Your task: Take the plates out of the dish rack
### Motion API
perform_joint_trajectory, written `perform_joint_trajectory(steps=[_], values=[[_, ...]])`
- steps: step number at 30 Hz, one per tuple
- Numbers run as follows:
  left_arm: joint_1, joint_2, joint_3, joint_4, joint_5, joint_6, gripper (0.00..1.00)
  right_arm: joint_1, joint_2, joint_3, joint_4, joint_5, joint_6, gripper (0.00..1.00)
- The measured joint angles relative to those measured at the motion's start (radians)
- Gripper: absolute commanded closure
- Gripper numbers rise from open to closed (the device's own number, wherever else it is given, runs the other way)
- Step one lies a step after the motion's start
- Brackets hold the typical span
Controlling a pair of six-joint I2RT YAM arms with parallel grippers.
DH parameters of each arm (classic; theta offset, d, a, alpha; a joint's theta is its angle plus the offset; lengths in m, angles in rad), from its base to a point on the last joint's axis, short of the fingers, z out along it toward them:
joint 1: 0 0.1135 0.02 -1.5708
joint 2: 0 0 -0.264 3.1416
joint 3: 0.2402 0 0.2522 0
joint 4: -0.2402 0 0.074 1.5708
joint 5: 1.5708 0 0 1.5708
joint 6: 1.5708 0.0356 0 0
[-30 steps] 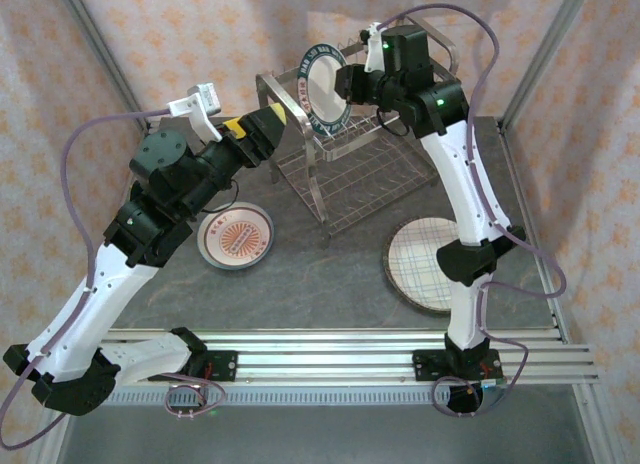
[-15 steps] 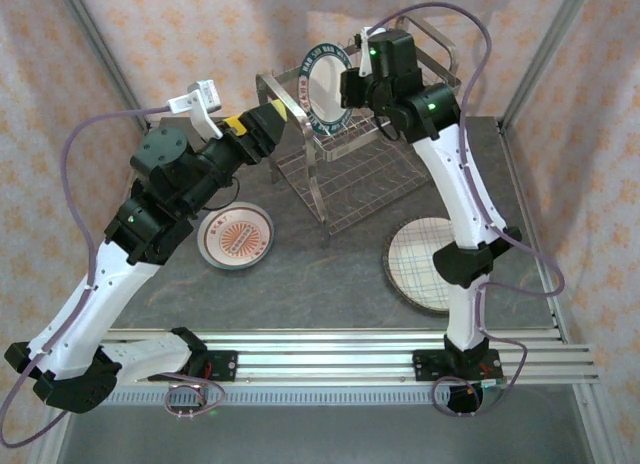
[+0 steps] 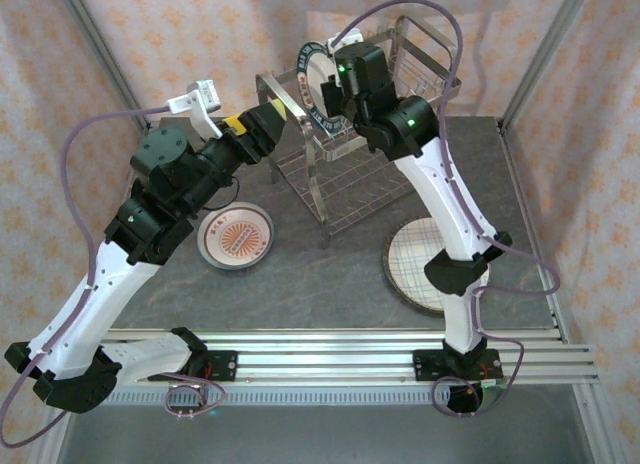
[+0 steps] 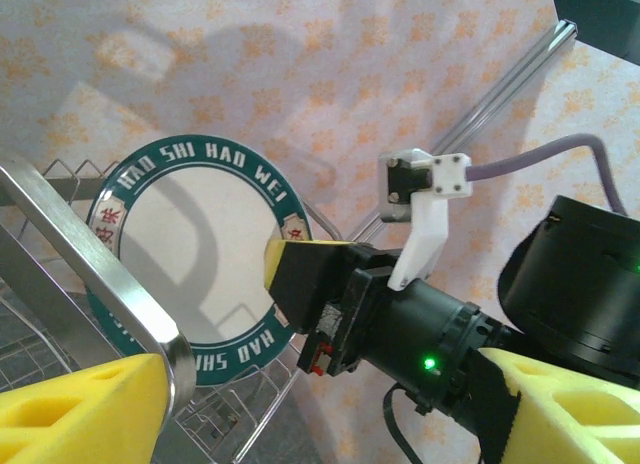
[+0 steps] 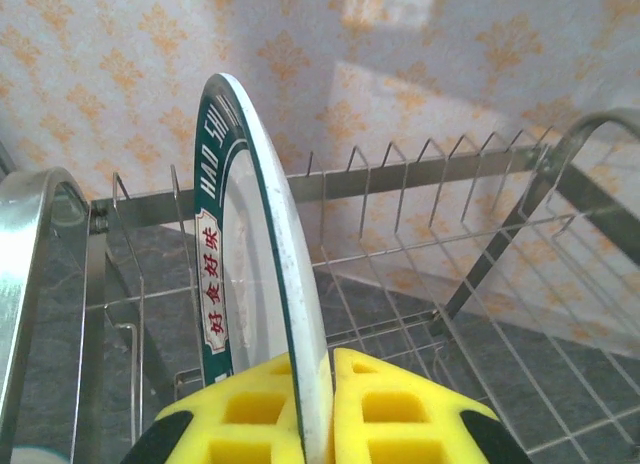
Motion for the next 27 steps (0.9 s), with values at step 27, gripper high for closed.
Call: perform_joint_trajectory(steps=[27], values=[[-0.019,0.138,0.038,0.074,0.100,-0.148,0.22,0.021,-0.241,-0.008,0.076,0.063,-0.001,1.00]])
